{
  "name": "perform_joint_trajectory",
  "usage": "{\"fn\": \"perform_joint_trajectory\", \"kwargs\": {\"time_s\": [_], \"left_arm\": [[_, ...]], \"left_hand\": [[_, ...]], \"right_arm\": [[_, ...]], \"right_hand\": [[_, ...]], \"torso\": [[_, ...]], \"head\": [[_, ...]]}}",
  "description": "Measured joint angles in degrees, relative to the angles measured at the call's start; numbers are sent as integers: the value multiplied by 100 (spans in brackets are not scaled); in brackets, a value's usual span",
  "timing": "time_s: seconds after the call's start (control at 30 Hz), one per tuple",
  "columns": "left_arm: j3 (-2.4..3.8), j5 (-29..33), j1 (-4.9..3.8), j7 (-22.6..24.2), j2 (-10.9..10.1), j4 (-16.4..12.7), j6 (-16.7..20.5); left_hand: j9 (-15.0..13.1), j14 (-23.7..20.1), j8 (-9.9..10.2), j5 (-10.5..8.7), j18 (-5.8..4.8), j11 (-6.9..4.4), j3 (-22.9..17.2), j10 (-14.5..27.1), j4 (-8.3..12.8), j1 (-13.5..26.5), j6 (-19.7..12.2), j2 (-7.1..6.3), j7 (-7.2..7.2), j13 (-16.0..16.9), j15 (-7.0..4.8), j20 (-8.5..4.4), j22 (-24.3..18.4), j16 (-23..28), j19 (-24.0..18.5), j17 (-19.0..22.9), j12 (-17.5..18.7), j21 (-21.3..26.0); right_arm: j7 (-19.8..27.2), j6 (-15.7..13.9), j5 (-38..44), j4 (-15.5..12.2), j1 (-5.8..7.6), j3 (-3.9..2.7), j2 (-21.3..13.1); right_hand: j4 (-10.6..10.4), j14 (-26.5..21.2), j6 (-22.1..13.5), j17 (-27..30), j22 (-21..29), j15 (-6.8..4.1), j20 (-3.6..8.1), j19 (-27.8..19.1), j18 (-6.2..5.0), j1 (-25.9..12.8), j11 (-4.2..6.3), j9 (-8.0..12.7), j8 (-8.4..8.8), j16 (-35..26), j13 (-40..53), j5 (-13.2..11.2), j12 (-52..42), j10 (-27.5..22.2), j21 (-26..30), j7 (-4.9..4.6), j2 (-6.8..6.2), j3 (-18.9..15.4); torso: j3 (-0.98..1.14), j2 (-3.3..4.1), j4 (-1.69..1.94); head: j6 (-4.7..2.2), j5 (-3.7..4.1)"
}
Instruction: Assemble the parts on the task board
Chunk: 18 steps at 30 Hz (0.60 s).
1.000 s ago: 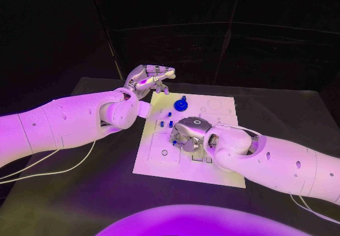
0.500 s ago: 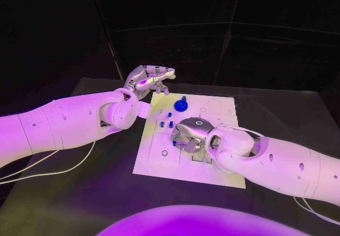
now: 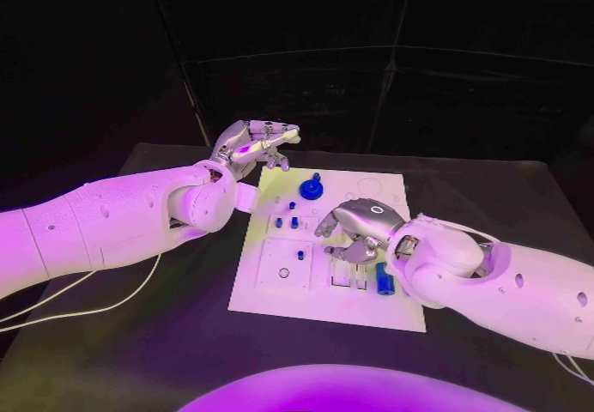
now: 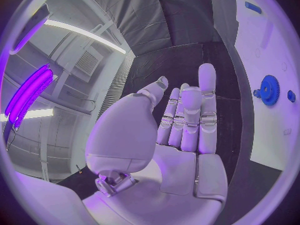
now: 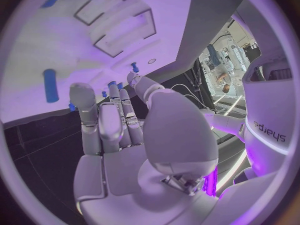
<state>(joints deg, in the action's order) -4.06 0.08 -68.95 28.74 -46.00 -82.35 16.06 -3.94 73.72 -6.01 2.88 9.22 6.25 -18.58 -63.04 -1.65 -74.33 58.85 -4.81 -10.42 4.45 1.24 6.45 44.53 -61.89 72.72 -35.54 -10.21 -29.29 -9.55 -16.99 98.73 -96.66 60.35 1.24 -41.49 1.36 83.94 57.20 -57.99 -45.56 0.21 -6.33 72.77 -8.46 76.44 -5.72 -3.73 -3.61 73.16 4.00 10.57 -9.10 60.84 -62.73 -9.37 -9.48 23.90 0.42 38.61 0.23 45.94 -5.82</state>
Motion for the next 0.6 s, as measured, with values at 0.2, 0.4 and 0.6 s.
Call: {"fn": "perform_joint_trajectory", "kwargs": {"time_s": [0.2, 0.4, 0.6], "left_arm": [[-4, 0, 0, -3, -2, 7, -11], [-16, 0, 0, -8, -1, 14, -25], [-25, 0, 1, -12, 9, 16, -40]], "left_hand": [[0, -21, 0, 0, 0, 0, 0, 0, 0, 0, 0, 0, 0, 0, 21, 0, -5, 0, 0, 9, 0, 0], [0, -21, 0, 0, 0, 0, 0, 0, 0, 0, 0, 0, 0, 0, 21, 0, -5, 0, 0, 9, 0, 0], [0, -21, 0, 0, 0, 0, 0, -1, 0, 0, 0, 0, 0, 0, 21, 0, -4, 0, 0, 9, 0, 0]], "right_arm": [[-155, -13, -195, -72, 278, -99, -417], [-331, 142, -345, -83, 409, -118, -631], [-494, 446, -435, 50, 433, -118, -669]], "right_hand": [[-26, 0, -59, 92, 4, 0, 0, 0, 1, -23, -9, -1, 0, 0, -1, -39, -23, -119, 0, 0, -23, -155], [-31, 0, -155, 267, 74, 0, 0, 0, 0, -23, 20, -1, 0, -95, -12, -92, -88, -200, 35, 56, -23, -364], [-24, 0, -168, 321, 120, 0, 0, 0, 0, -22, 41, -10, 0, -126, -12, -123, -125, -262, 66, 69, -23, -530]], "torso": [[-1, 0, 0], [-2, 0, 1], [-3, 9, 12]], "head": [[-69, 76], [-121, 148], [-141, 191]]}}
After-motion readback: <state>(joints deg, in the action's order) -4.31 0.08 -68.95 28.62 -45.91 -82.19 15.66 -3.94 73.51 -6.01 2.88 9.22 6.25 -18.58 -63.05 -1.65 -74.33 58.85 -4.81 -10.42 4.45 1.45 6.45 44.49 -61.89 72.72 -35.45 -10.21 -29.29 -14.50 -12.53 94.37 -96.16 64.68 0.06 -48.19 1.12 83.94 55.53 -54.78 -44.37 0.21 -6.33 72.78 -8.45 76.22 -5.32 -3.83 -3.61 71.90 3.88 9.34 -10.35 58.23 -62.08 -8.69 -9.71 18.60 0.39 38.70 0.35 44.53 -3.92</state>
